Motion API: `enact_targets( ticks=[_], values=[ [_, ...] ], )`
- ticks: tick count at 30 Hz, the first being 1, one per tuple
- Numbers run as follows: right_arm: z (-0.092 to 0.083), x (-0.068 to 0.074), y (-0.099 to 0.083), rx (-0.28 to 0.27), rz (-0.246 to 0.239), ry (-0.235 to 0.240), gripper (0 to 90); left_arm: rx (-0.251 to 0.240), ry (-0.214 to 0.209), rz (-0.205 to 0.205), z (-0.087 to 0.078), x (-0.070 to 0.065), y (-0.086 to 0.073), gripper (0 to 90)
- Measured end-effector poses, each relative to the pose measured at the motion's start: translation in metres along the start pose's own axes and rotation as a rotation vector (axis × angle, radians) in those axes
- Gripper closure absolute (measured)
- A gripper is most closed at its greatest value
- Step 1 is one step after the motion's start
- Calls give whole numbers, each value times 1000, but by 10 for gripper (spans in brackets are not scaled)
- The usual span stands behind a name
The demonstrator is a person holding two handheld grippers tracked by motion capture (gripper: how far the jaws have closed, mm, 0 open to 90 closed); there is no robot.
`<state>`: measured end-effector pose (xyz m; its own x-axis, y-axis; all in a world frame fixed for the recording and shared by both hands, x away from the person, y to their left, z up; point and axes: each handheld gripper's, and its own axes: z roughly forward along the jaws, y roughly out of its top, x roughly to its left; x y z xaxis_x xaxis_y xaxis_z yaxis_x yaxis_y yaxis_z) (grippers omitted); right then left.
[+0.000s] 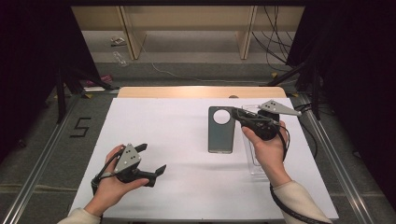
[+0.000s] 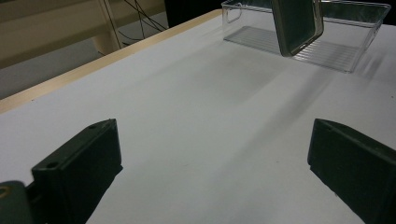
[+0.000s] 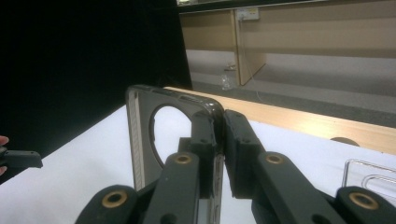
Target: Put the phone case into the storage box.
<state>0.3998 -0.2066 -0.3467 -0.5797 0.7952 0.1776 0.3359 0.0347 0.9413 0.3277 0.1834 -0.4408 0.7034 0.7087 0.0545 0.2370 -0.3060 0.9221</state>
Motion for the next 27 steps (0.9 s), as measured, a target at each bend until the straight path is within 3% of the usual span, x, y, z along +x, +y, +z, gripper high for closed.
enact_targets(
  ticks=[27],
  values=[
    [-4, -11, 3, -3, 5, -25, 833, 2, -3, -4, 1, 0, -1, 27]
  ],
)
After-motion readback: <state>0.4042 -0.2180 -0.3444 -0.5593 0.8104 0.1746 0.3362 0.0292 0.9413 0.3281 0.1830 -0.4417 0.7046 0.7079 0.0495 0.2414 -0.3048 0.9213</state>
